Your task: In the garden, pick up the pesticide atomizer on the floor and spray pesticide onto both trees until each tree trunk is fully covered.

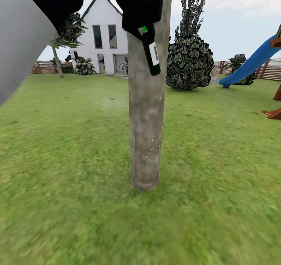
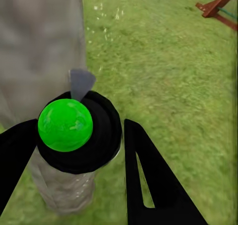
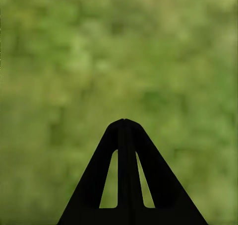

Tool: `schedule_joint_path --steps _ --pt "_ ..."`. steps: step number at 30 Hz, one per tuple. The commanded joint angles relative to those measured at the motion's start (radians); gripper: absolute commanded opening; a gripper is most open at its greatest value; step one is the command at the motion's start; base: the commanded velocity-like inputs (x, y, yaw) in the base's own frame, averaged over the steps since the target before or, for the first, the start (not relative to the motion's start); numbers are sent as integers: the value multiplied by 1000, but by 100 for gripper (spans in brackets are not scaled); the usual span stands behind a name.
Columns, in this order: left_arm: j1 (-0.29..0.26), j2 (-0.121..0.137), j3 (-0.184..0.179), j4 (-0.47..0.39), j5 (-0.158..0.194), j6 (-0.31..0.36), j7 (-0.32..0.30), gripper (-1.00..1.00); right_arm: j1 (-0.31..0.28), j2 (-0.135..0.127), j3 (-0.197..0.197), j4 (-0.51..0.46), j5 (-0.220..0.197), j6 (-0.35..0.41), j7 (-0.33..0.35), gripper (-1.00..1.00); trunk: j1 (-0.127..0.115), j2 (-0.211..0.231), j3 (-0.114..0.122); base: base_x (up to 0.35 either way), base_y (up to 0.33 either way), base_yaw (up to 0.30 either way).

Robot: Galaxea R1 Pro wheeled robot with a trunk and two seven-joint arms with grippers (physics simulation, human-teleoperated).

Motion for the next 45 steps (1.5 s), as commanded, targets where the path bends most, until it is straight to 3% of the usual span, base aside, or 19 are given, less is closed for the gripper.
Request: schedule_joint_path --steps 1,11,14,20,28,32,35,45 --pt "-7 0 -3 0 12 0 10 -100 0 0 -2 -2 -6 5 4 -100 0 0 -1 0 0 0" --pt "-30 -7 1 -6 26 0 10 -100 0 1 -1 -3 -5 5 5 -100 0 0 -1 0 0 0" --pt "-29 -30 3 -11 24 0 10 -100 0 2 -1 -3 -5 5 5 -100 0 0 -1 0 0 0" --pt "-14 -45 3 -14 20 0 10 -100 0 2 1 -3 -5 5 5 -100 0 0 -1 0 0 0" --pt "134 -46 0 -20 2 0 14 -100 0 1 1 -5 -5 5 5 -100 0 0 -1 0 0 0" --pt "214 -44 -1 -20 -31 0 12 -100 0 1 1 -4 -5 6 5 -100 0 0 -1 0 0 0" --pt "257 -42 1 -20 -38 0 7 -100 0 2 1 -3 -5 6 5 -100 0 0 -1 0 0 0" --pt "306 -40 3 -6 -21 0 3 -100 0 2 4 -3 -6 6 5 -100 0 0 -1 0 0 0"
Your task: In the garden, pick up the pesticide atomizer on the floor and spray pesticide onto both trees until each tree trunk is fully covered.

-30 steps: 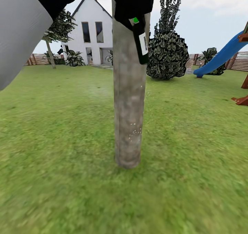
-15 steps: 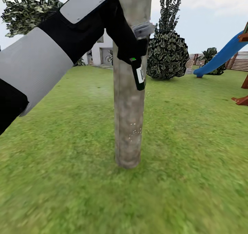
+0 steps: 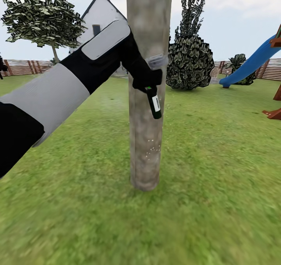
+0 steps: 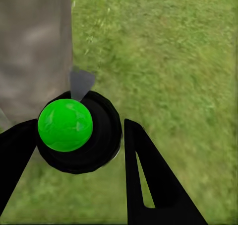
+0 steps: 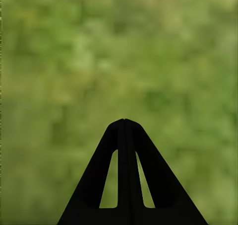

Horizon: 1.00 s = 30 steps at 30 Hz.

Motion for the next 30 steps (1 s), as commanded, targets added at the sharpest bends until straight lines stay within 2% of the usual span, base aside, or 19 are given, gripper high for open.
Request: schedule_joint_path --steps 1,5,12,20,25,27,30 --pt "10 0 -2 4 9 0 11 -100 0 0 -1 -2 -6 6 4 -100 0 0 -1 0 0 0" --pt "24 0 -5 32 8 0 13 -100 0 0 -1 -2 -7 6 3 -100 0 0 -1 0 0 0" --pt "111 1 -9 38 -4 0 16 -100 0 -1 2 -2 -8 6 3 -100 0 0 -1 0 0 0" --pt "179 3 -13 39 -10 0 18 -100 0 -1 2 -1 -8 6 3 -100 0 0 -1 0 0 0" --pt "217 3 -32 39 -13 0 18 -100 0 -1 3 -1 -8 6 1 -100 0 0 -1 0 0 0" --pt "242 4 -35 37 -29 0 18 -100 0 -1 3 -1 -8 6 1 -100 0 0 -1 0 0 0" --pt "300 5 -36 34 -85 0 16 -100 0 -1 1 -1 -8 6 1 -100 0 0 -1 0 0 0"
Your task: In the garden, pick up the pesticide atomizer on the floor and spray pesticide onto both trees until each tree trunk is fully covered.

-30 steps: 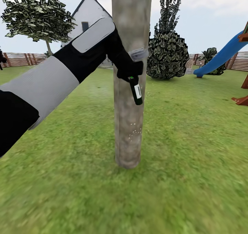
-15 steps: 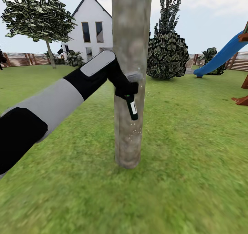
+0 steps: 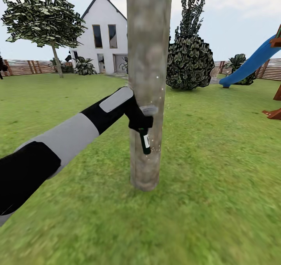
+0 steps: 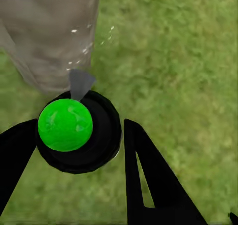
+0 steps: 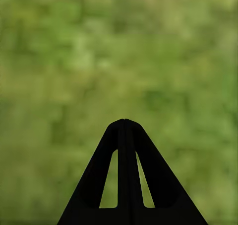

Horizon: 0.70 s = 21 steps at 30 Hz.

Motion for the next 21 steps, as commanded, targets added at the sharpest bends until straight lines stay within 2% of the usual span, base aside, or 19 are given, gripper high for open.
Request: schedule_joint_path --steps 1,4,5,7,10,12,15,16,17,21 --pt "21 1 -2 -4 0 0 7 -100 0 0 -2 -2 -6 6 4 -100 0 -1 -1 0 0 0" --pt "73 2 -2 -11 -22 0 6 -100 0 0 -3 -2 -6 6 4 -100 0 -1 -1 0 0 0" --pt "92 2 -2 -13 -42 0 6 -100 0 1 -3 -2 -6 6 4 -100 0 -1 -1 0 0 0" --pt "158 2 -2 -31 -104 0 4 -100 0 1 -4 -1 -6 6 4 -100 0 -1 -1 0 0 0" --pt "224 20 -2 -46 -131 0 3 -100 0 2 -4 -1 -6 6 4 -100 0 -1 -1 0 0 0" --pt "275 72 -13 -114 -168 0 2 -100 0 2 -4 -1 -6 6 4 -100 0 -1 -1 0 0 0" --pt "304 157 -71 -225 -184 0 -3 -100 0 2 -4 -1 -6 6 5 -100 0 -1 -1 0 0 0" --pt "307 174 -84 -245 -185 0 -4 -100 0 2 -4 -1 -6 6 5 -100 0 -1 -1 0 0 0" --pt "314 183 -104 -257 -186 0 -4 -100 0 3 -3 -1 -6 6 5 -100 0 -1 -1 0 0 0" --pt "334 191 -176 -267 -190 0 -3 -100 0 3 -4 -1 -6 6 5 -100 0 -1 -1 0 0 0"
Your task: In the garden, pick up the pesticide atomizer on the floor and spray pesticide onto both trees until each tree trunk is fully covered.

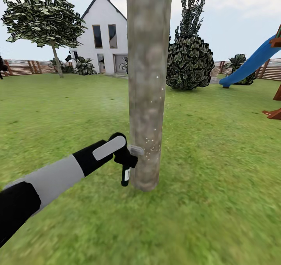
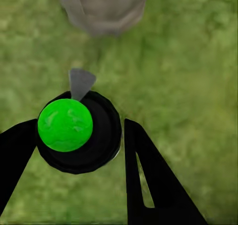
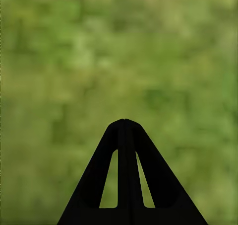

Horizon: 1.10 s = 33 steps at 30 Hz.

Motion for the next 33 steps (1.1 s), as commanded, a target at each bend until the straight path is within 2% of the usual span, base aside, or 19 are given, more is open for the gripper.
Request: schedule_joint_path --steps 1,3,5,7,10,15,18,20,23,24,26,30,32,33 --pt "8 1 -9 -2 3 0 10 -100 0 0 -2 -2 -6 6 4 -100 0 0 -1 0 0 0" --pt "30 1 -13 -2 -18 0 11 -100 0 0 -1 -1 -6 6 4 -100 0 0 -1 0 0 0" --pt "72 0 -15 -3 -77 0 12 -100 0 0 -2 -1 -6 6 4 -100 0 0 -1 0 0 0" --pt "98 -2 -16 -4 -102 0 13 -100 0 0 -2 0 -6 6 3 -100 0 0 -1 0 0 0" --pt "108 -2 -15 -4 -113 0 13 -100 0 0 -2 8 -7 6 4 -100 0 0 -1 0 0 0" --pt "110 -7 -15 -4 -111 0 12 -100 0 -1 0 46 -8 6 4 -100 0 0 -1 0 0 0" --pt "95 -14 -16 -4 -107 0 17 -100 0 -1 0 48 -8 6 3 -100 0 0 -1 0 0 0" --pt "53 -16 -16 -5 -103 0 18 -100 0 -1 2 48 -8 6 3 -100 0 0 -1 0 0 0" --pt "-23 -16 -16 -6 -82 0 17 -100 0 -1 3 48 -8 6 3 -100 0 0 -1 0 0 0" --pt "-48 -16 -16 -6 -69 0 17 -100 0 -1 2 48 -8 6 3 -100 0 0 -1 0 0 0" --pt "-124 -17 -16 -7 -17 0 17 -100 0 -1 2 48 -8 6 3 -100 0 0 -1 0 0 0" --pt "-235 -18 -16 -6 20 0 17 -100 0 -1 3 49 -7 6 3 -100 0 0 -1 0 0 0" --pt "-298 -18 -17 -6 88 0 17 -100 0 -1 3 49 -7 6 3 -100 0 0 -1 0 0 0" --pt "-321 -18 -19 -6 109 0 17 -100 0 -1 3 49 -7 6 3 -100 0 0 -1 0 0 0"
